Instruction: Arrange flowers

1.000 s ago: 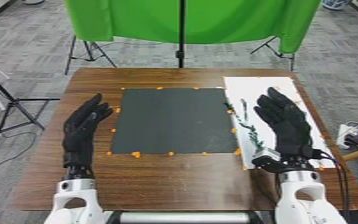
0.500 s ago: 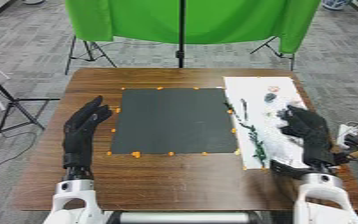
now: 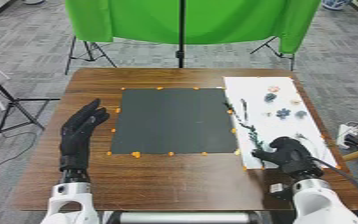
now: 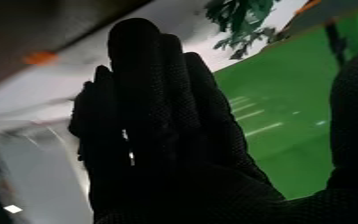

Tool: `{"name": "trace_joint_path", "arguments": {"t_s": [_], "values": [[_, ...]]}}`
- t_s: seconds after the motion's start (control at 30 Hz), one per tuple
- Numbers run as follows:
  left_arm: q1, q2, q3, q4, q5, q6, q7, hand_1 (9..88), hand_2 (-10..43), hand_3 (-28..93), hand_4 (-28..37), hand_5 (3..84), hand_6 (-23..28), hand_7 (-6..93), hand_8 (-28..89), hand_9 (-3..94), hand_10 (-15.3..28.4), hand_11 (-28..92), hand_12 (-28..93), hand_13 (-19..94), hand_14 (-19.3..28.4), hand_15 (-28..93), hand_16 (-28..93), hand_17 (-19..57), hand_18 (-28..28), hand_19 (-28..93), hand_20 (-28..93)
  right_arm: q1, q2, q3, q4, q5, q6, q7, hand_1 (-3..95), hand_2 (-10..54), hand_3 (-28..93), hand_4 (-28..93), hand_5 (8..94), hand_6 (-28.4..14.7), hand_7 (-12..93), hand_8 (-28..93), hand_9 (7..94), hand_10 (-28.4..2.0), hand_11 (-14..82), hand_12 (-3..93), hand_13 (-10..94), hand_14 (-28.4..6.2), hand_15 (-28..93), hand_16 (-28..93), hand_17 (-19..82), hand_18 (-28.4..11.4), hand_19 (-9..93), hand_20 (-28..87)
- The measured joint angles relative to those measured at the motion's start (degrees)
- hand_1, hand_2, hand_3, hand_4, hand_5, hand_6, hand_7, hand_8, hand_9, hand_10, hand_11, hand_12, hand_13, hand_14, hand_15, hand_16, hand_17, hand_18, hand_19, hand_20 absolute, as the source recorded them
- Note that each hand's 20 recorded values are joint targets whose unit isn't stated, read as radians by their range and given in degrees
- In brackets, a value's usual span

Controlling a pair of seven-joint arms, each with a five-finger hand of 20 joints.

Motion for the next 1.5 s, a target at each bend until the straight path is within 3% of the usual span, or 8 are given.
{"name": "trace_joint_path", "arguments": {"t_s": [0.23,0.5,0.57,0.63,0.7,0.97,1.17,1.5], "values": [[0.09,0.3,0.02,-0.11,0.11,-0.06,-0.69,32.0,-5.2,64,-15.7,43.7,5.0,11.8,-5,43.3,14.8,22,12,34,19.8,33,-4,5.9,15.0,21,22,7.09,2.38,-7.09,3.38,-16.11,-8.29,2.81,30.2,-9.5,63,-25,56.9,-10.2,33,-7,61.3,-20.6,42.7,28.6,71,-11.3,64,26,44,-19.9,86,58],[0.14,0.69,0.08,-0.29,0.68,-0.22,-1.88,31.9,-5.2,63,-15.7,43.6,5.0,11.7,-5,42.9,14.7,22,12,34,19.9,33,-4,5.7,15.0,21,22,17.64,4.42,-15.43,5.7,-12.17,-13.38,7.5,39.8,-9.5,62,-14,63.1,-7.5,44,-11,69.8,-17.5,51.2,29.6,86,-4.6,59,28,60,-12.2,91,53],[0.17,0.79,0.09,-0.37,0.75,-0.21,-2.17,31.9,-5.1,63,-15.7,43.6,5.1,11.6,-5,42.9,14.8,22,12,34,19.9,33,-4,5.7,15.0,21,22,19.4,4.3,-16.42,6.53,-12.01,-13.92,7.53,45.1,-9.5,58,-9,64.0,-6.3,42,8,72.1,-17.1,50.8,29.4,88,-3.7,57,29,62,-10.6,91,51],[0.22,0.9,0.09,-0.41,0.75,-0.2,-2.45,31.9,-5.1,63,-15.7,43.6,5.1,11.5,-5,42.8,14.9,22,12,34,20.0,33,-4,5.6,15.0,21,22,20.59,4.01,-17.12,7.27,-12.03,-13.73,7.56,74.1,-9.5,-9,37,64.9,-4.8,43,17,74.9,-15.8,47.2,34.3,90,-2.9,55,31,65,-8.9,90,50],[0.31,0.97,0.08,-0.48,0.77,-0.2,-2.69,32.0,-5.0,63,-15.7,43.7,5.2,11.3,-5,42.8,14.9,22,12,34,20.0,33,-4,5.5,15.0,21,22,21.14,3.43,-17.35,7.66,-11.95,-13.41,7.54,83.2,-9.5,-26,50,66.8,-4.2,43,18,77.8,-14.3,42.7,39.4,92,-2.2,53,32,67,-7.5,90,48],[0.76,0.96,-0.38,-0.71,0.94,-0.37,-3.36,31.9,-5.0,63,-15.4,43.6,5.4,11.1,-5,42.3,14.9,21,12,33,20.1,33,-4,5.3,15.0,21,22,20.62,0.82,-16.01,7.74,-9.46,-12.57,7.41,90.7,-9.5,-28,63,73.8,-3.4,41,21,85.2,-10.1,36.0,46.9,94,-0.4,59,27,74,-4.8,89,45],[0.95,0.94,-0.64,-0.76,0.94,-0.72,-3.54,32.1,-4.9,63,-15.5,43.6,5.4,11.0,-5,42.0,15.0,21,12,33,20.1,32,-3,5.3,15.1,20,21,17.55,0.54,-13.49,7.49,-6.76,-4.91,6.79,90.6,-9.5,-28,67,73.8,-3.8,42,22,85.5,-10.2,38.7,46.1,94,0.3,62,24,76,-4.6,89,45],[0.91,1.72,-1.0,-0.58,-1.03,-0.59,-3.23,31.5,-4.9,63,-15.5,43.6,5.5,11.0,-5,42.1,15.0,21,12,33,20.1,33,-4,5.3,15.1,20,21,16.39,1.6,-11.46,2.1,-2.78,4.27,4.47,90.4,-9.5,-28,69,73.4,-4.1,44,21,85.6,-10.4,42.0,43.8,94,0.7,64,22,76,-4.5,90,46]]}}
